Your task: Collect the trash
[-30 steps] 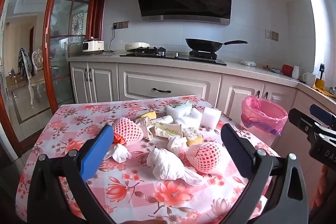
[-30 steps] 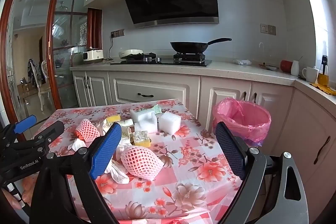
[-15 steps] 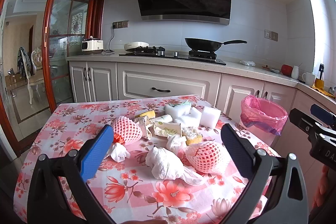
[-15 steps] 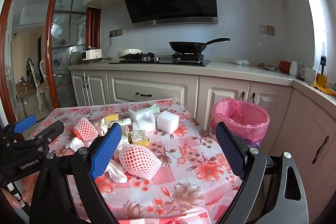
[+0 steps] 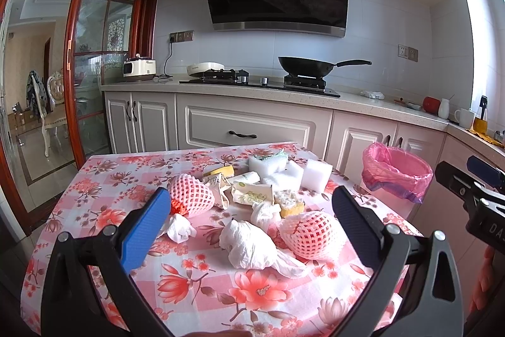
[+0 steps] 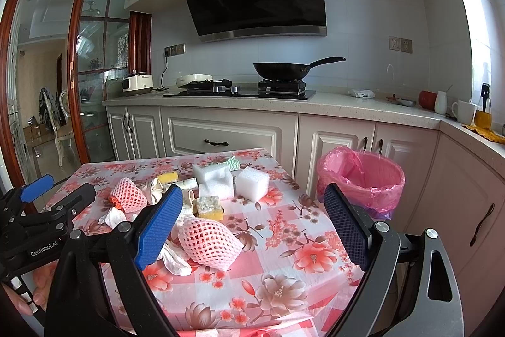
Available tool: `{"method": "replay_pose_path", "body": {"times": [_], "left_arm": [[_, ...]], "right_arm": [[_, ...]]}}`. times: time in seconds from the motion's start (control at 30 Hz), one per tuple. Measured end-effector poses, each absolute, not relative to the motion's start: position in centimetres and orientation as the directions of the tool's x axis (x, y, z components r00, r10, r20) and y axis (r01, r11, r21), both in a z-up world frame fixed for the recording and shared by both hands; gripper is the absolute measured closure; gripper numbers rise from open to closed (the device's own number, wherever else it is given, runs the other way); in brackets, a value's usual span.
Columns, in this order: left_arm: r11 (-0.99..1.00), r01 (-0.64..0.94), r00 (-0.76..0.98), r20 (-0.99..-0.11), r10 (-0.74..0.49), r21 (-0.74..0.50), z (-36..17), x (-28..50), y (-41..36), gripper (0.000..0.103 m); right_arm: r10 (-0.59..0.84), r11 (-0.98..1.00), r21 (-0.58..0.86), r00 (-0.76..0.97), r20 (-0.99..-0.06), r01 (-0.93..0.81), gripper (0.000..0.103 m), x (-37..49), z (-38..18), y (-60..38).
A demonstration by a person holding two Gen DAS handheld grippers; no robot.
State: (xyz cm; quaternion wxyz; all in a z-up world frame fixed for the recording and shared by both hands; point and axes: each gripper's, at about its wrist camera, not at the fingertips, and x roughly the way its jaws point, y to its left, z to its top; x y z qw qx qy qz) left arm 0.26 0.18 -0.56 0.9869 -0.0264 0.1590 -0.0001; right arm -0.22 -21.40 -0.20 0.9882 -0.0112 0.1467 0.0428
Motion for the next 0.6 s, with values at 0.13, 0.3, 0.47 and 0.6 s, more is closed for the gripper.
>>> {"method": "replay_pose_path", "body": {"times": [0.13, 0.3, 0.47, 0.6], "left_arm": [[0.999, -0.009, 0.949, -0.314, -0.009, -0.053, -0.64, 0.28, 0.25, 0.004], [0.999, -0.007, 0.95, -0.314, -0.01, -0.054, -0.73, 0.25, 0.23, 0.004], [0.999, -0.007, 0.95, -0.313, -0.009, -0.053, -0.61, 0.28, 0.21, 0.004], [0.999, -0.007, 0.949, -0.316, -0.01, -0.053, -0.82, 0.37, 0.29, 0.004]], "right_arm": [[0.081, 0.996, -0.008, 0.953, -0.292, -0.087, 0.017, -0.27, -0.26, -21.4], [0.081, 0.996, -0.009, 0.953, -0.292, -0.088, 0.017, -0.27, -0.33, -21.38], [0.082, 0.996, -0.007, 0.953, -0.293, -0.088, 0.017, -0.33, -0.42, -21.4], [0.082, 0.996, -0.002, 0.952, -0.296, -0.087, 0.017, -0.31, -0.68, -21.23]]}}
